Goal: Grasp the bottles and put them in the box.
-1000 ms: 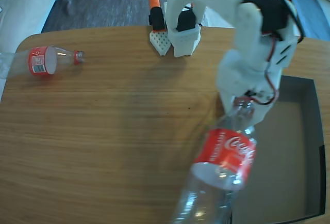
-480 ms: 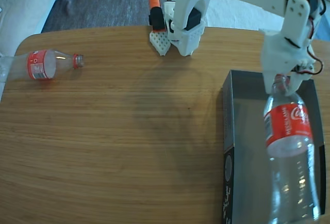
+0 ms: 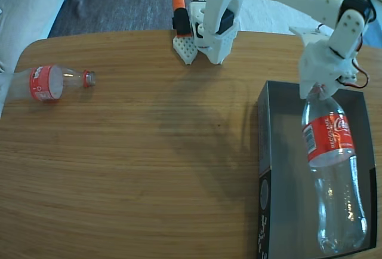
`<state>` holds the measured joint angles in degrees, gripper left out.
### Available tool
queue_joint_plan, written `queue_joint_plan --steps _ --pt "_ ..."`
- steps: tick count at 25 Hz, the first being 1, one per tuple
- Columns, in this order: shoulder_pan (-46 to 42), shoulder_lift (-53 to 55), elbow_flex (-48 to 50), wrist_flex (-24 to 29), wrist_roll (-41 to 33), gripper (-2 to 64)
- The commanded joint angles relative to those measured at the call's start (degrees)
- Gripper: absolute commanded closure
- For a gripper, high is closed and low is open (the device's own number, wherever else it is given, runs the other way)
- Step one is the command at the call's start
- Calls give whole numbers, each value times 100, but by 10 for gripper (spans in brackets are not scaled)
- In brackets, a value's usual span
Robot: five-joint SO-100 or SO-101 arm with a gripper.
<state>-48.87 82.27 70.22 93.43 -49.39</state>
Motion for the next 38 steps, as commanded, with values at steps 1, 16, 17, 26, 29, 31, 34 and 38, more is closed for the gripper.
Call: queue_joint_plan --steps 1,16,17,26,29,31,34,38 --pt "-35 325 70 -185 26 618" --pt "220 -773 -105 -650 457 618" --pt "229 -853 -105 -659 448 618" --pt "325 -1028 -9 -782 396 618" --pt "413 -1028 -9 -782 396 617" --pt "448 -1028 0 -782 387 617" --pt "501 -932 141 -782 378 617" --pt "510 -809 264 -782 387 617"
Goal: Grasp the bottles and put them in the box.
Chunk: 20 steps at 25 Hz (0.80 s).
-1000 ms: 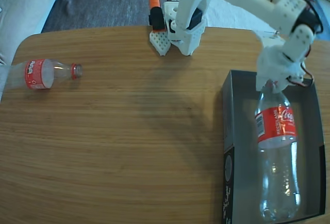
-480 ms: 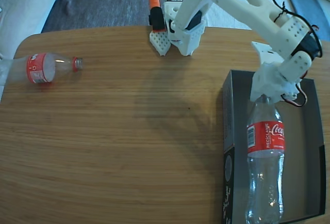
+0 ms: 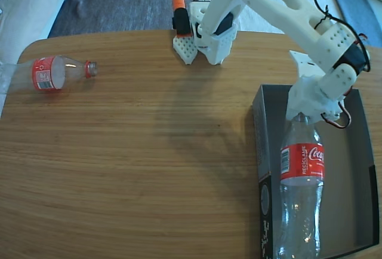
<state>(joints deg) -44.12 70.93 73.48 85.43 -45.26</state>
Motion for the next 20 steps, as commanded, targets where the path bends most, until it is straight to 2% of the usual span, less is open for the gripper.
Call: queue_joint_plan --steps 1,12,20 --pt "26 413 -53 18 -26 617" --pt "-26 940 132 -26 -35 617" --pt "-387 1591 853 -97 -44 617"
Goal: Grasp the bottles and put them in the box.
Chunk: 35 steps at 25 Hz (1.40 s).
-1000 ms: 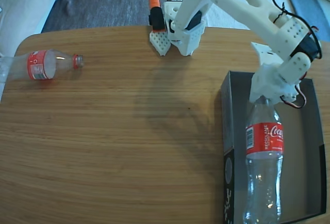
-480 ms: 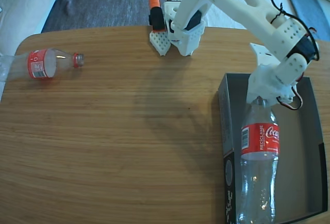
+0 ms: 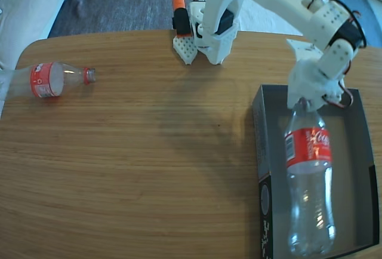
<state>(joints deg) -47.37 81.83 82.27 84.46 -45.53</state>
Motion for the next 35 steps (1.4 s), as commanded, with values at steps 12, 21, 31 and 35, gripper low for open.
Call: queue_joint_plan --steps 12,21,31,35 --pt "-229 475 185 -211 -18 617" --pt "-70 466 554 -448 -18 617" --pt "132 255 721 -747 -18 617" --pt "193 97 686 -1037 -123 617"
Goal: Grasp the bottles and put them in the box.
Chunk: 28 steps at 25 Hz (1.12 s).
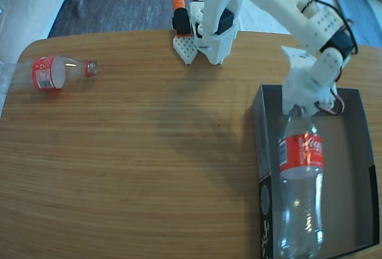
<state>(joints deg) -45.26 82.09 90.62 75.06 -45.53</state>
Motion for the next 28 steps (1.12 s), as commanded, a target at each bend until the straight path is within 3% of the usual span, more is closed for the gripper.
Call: queue_joint_plan --steps 1,22,28 --pt "-18 62 -149 -105 -220 617" --pt "-26 62 35 -97 -308 607" --pt "-9 149 132 -26 -281 380"
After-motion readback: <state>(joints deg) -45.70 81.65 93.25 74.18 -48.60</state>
